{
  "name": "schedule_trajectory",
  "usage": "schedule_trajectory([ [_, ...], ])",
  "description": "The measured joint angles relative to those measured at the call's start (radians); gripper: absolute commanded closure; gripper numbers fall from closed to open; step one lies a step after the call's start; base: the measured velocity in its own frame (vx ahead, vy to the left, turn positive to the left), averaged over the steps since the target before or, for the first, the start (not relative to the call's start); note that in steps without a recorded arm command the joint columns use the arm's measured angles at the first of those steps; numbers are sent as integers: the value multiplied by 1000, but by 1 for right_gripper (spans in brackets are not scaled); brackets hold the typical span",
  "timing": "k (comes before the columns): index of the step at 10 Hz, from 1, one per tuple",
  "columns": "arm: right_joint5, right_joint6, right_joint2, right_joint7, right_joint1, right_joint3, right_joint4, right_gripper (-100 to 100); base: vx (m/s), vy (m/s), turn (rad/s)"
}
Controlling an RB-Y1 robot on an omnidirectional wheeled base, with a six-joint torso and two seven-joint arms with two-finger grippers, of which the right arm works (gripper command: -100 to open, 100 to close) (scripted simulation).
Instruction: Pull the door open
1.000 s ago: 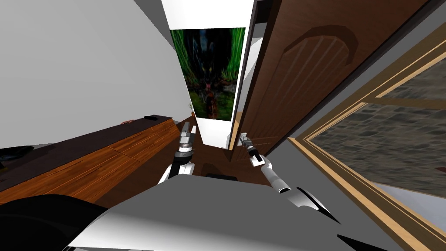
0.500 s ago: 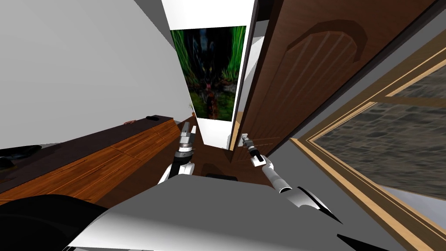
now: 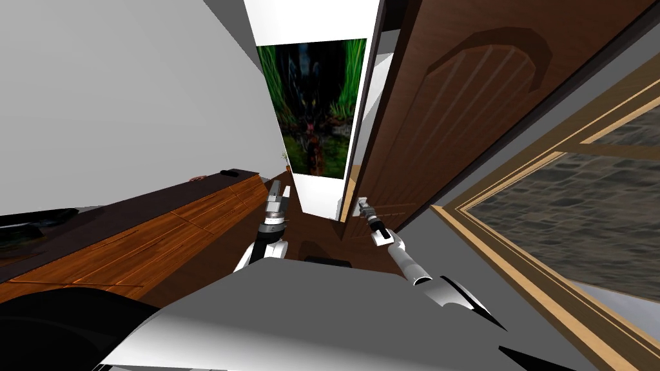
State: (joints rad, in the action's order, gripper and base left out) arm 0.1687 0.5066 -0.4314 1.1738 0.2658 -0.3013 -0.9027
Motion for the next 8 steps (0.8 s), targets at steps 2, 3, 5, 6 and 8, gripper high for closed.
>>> schedule_trajectory([
  [2, 9, 0, 2, -40, 1, 3, 1, 100, -52, -50, 83],
  [3, 14, -1, 3, -58, 2, 4, 2, 100, -50, -42, 62],
  [5, 22, -1, 4, -91, 1, 7, 2, 100, -40, -38, 65],
  [6, 27, -2, 6, -110, 2, 9, 4, 100, -42, -40, 74],
  [8, 37, -1, 7, -148, 4, 13, 6, 100, -44, -44, 81],
])
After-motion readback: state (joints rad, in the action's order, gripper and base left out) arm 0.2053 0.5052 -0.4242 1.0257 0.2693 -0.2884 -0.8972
